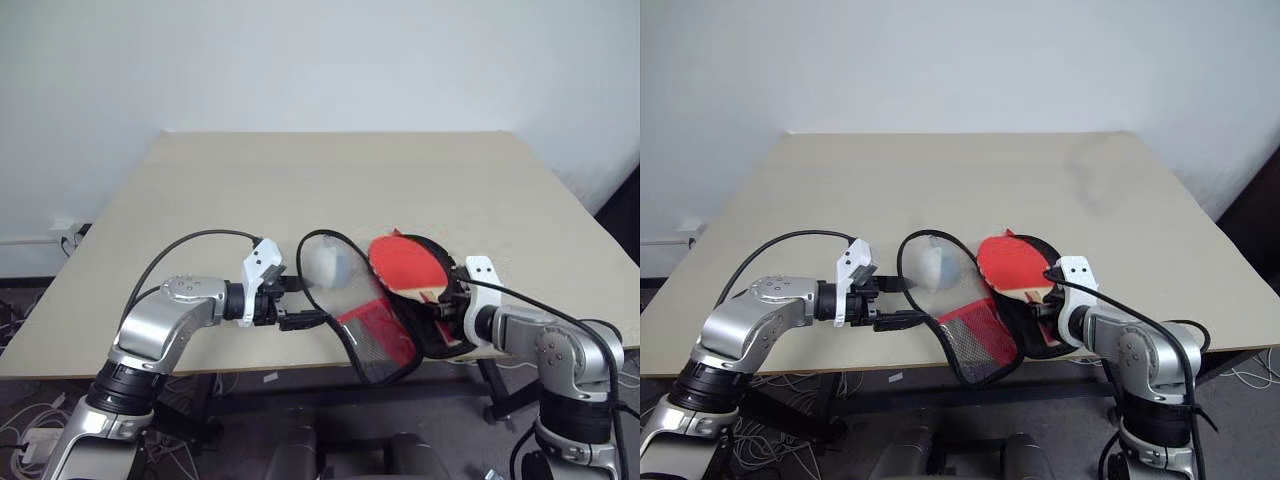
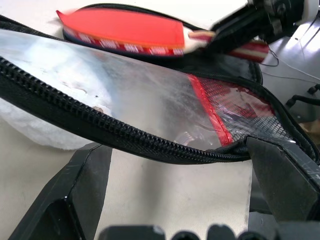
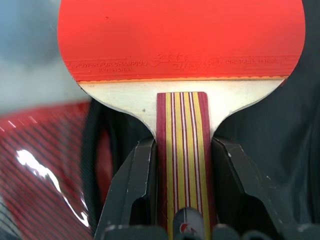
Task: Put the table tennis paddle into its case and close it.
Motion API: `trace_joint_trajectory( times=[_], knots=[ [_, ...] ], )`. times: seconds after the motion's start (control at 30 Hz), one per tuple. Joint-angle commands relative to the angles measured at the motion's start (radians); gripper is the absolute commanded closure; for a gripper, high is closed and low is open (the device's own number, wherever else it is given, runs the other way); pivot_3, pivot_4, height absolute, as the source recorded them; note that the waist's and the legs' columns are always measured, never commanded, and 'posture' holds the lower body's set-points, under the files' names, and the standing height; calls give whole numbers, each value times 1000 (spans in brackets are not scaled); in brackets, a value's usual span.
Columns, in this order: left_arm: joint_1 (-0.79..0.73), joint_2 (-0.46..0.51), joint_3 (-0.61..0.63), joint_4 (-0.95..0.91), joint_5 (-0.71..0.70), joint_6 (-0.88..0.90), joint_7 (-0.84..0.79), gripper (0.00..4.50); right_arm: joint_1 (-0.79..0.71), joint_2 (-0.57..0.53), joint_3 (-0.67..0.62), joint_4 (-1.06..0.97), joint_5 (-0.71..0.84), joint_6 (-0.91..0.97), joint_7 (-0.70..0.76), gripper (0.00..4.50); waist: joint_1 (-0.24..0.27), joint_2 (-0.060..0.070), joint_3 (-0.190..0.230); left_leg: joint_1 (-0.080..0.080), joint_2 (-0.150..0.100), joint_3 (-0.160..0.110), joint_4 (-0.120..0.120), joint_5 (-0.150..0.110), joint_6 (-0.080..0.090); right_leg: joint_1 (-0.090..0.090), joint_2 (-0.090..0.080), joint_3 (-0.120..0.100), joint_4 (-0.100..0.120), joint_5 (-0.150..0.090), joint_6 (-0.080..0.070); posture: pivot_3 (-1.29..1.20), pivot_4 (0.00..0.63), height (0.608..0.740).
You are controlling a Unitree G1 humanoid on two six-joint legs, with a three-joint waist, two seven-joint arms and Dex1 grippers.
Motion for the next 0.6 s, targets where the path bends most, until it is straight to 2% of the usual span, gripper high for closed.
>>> trace_joint_trajectory(
  times=[0.03,0.33,0.6],
  knots=[
    [-16,10,17,-29,3,-4,1,0,-5,-30,-17,-17,-8,-45,-1,3321,0,0,0,0,1,1,0,0,0,0,0,-1,0,0,0,0,0,715],
    [-11,8,13,-36,0,-3,6,0,2,-60,-14,16,-25,-103,-2,3321,0,0,0,-1,5,4,0,0,0,1,0,-5,0,0,-1,0,0,715],
    [-7,10,17,-39,3,-14,7,0,14,-25,74,43,-41,-143,-10,3321,0,0,0,-1,6,4,0,0,0,1,0,-6,0,0,-1,0,0,715]
  ],
)
